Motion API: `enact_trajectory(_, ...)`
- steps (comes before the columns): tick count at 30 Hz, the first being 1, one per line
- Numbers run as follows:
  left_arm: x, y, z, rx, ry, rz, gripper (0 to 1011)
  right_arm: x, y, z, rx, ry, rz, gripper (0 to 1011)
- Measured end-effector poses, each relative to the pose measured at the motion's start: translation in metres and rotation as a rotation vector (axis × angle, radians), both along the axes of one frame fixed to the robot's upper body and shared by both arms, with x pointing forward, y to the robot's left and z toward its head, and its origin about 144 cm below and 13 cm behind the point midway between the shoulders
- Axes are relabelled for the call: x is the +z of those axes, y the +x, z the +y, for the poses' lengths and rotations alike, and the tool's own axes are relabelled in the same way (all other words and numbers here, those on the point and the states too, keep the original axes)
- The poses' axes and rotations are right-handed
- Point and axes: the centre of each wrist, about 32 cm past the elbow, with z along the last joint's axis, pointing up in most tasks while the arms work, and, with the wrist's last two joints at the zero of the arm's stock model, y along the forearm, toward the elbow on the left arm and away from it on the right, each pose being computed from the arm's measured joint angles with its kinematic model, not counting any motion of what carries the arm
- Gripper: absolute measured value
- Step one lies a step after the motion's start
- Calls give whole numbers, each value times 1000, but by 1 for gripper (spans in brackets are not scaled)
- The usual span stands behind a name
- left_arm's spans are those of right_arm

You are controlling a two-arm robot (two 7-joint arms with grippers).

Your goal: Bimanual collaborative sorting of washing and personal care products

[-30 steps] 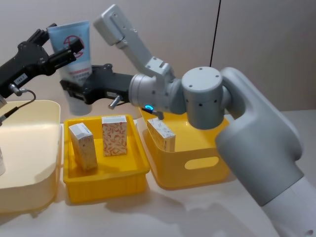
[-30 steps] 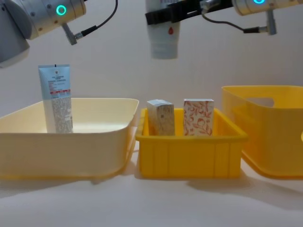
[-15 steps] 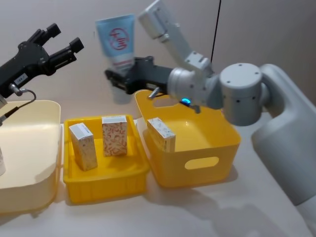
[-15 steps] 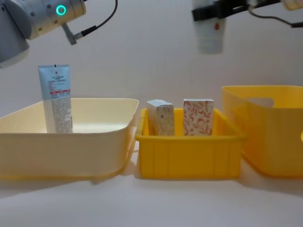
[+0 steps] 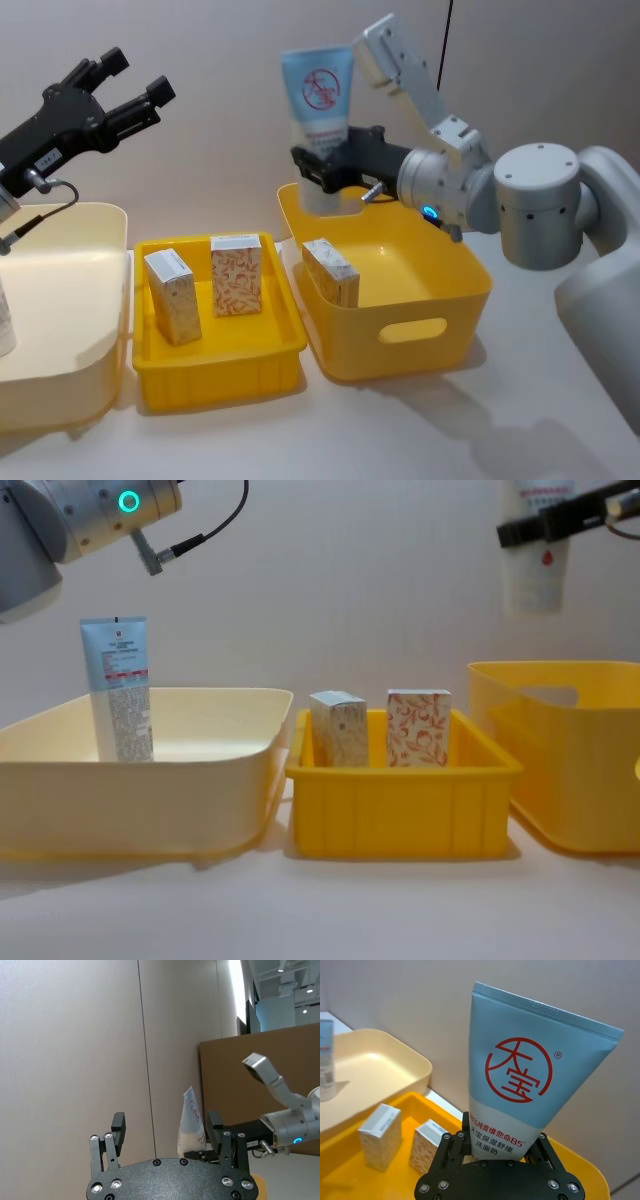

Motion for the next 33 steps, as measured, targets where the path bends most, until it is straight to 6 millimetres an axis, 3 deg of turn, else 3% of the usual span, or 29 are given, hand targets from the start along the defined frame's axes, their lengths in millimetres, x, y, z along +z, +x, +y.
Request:
enact_trajectory(13,0,0,0,0,0,0,1003,-23,12,0,-148,-5,97,455)
enact_trajectory(29,0,0,0,0,0,0,1004,-32,18,2,-205,-9,134,932)
enact_trajectory(33,0,0,0,0,0,0,1003,-33,19,3,-210,-9,138,1001)
